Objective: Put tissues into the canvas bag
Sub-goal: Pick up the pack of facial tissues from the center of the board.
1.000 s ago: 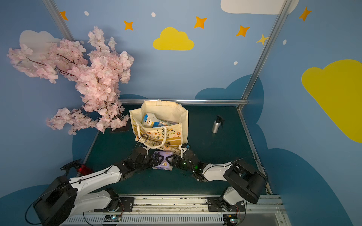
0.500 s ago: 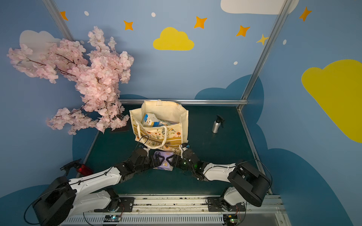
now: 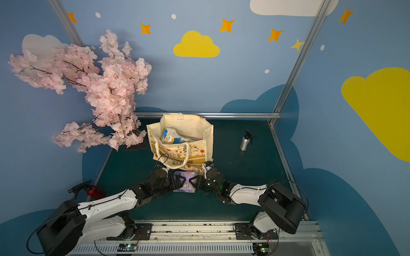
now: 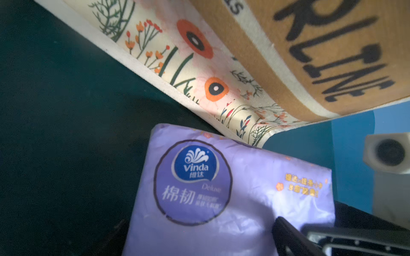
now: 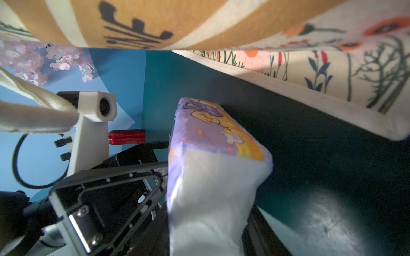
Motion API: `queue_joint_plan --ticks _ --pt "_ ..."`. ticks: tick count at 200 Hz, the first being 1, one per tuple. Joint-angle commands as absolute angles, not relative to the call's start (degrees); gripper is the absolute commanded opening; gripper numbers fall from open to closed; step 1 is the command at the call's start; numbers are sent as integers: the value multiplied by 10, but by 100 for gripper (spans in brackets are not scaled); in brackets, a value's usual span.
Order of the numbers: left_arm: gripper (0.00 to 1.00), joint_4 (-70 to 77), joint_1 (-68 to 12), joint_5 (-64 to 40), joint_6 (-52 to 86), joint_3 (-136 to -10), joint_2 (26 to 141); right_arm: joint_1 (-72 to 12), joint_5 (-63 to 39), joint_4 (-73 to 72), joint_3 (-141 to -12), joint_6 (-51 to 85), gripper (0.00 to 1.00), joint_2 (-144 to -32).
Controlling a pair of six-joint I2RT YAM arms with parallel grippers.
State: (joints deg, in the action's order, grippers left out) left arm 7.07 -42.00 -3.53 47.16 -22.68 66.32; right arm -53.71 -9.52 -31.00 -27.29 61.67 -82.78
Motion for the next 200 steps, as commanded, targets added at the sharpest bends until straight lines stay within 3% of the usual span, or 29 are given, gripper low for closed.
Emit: queue_joint_plan --ticks 1,116,200 --pt "100 60 -424 -24 460 -228 657 -539 -104 -307 -294 609 46 -821" --pt "99 -44 -423 59 455 -215 551 -512 -90 -275 -253 605 40 -729" --pt "100 -94 -419 108 446 -183 444 -447 -115 -78 -207 559 41 -533"
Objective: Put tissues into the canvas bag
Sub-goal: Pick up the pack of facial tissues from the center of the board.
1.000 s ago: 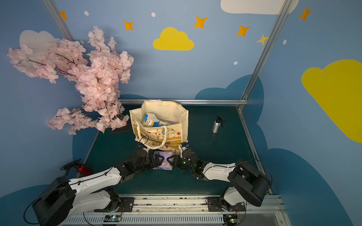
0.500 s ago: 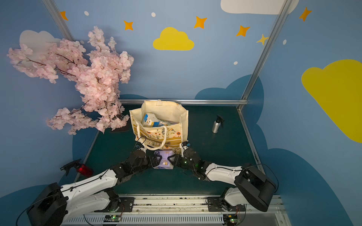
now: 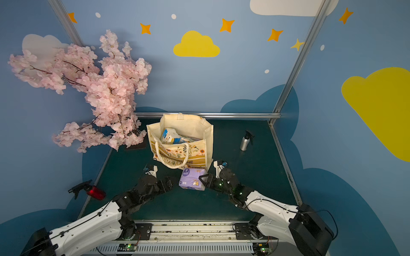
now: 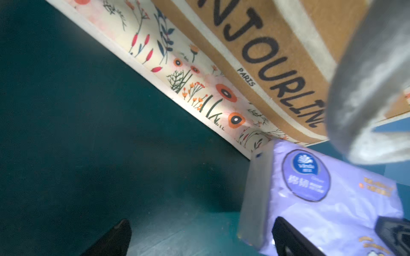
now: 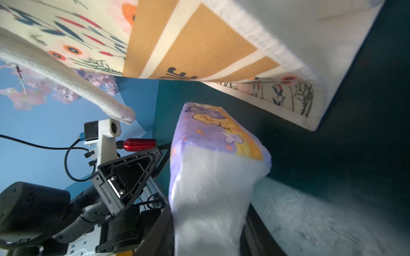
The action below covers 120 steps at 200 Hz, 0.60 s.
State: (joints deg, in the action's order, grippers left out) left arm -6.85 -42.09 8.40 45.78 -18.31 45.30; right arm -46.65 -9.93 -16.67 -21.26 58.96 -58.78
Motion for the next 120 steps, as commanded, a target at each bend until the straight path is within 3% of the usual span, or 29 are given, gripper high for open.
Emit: queue_joint_plan --ticks 1,66,120 --pt "99 -94 -419 108 446 -183 444 -445 -115 -74 -207 558 41 -530" --pt "99 -65 -418 89 443 -199 497 -305 -163 86 -200 526 42 -362" --pt "99 -54 -417 79 437 -215 532 -142 -258 185 -276 451 42 -325"
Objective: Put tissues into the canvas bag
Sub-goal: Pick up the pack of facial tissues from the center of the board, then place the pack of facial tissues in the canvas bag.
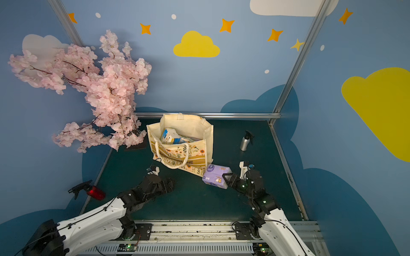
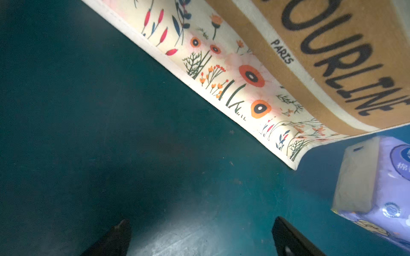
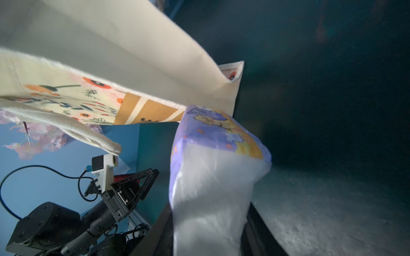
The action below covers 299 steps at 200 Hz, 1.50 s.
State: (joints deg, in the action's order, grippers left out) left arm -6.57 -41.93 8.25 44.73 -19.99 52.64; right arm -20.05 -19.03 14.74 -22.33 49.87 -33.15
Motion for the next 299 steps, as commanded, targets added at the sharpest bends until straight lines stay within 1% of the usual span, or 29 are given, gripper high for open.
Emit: queue_joint_plan --ticks 1,31,60,82,119,161,189,249,299 --pt "99 -53 -417 79 437 -215 532 -138 -261 185 -278 450 42 -326" --pt "100 -52 -417 79 439 -212 528 -51 -333 194 -336 423 42 -355" --pt "99 -54 -416 84 441 -206 518 2 -372 207 -382 401 42 -375" --pt "99 -54 -417 85 440 -204 513 35 -399 207 -441 396 42 -393" --pt "100 -52 -417 85 438 -203 514 65 -418 198 -526 381 43 -437" --pt "99 -51 -417 82 437 -203 515 68 -455 155 -622 387 42 -527" --pt "99 -44 -417 85 441 -198 512 47 -460 118 -683 390 43 -577" --pt "99 -38 -416 77 443 -203 519 -104 -408 92 -811 357 43 -701" --pt "99 -39 -416 66 448 -202 519 -195 -403 118 -971 310 45 -862"
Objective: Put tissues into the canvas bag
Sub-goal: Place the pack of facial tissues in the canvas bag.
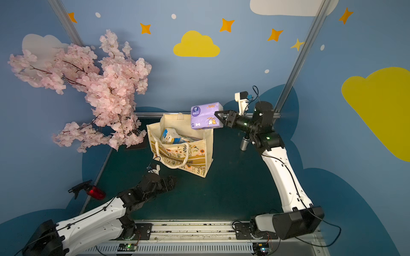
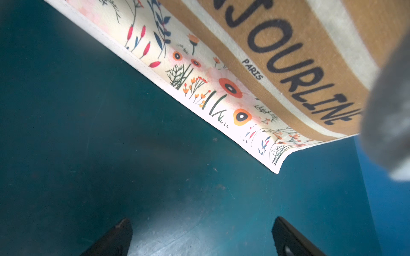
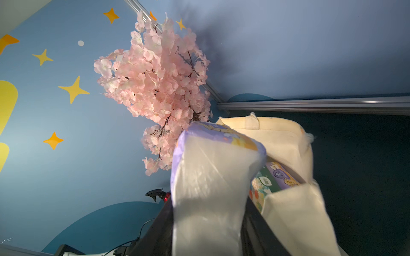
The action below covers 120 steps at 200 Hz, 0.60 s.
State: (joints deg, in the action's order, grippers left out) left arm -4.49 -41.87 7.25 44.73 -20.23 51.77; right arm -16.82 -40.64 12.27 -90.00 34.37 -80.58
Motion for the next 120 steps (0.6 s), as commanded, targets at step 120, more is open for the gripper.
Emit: queue_joint_plan --ticks 120 --pt "99 -73 -417 72 452 -201 489 -344 -420 327 -1299 159 46 -1198"
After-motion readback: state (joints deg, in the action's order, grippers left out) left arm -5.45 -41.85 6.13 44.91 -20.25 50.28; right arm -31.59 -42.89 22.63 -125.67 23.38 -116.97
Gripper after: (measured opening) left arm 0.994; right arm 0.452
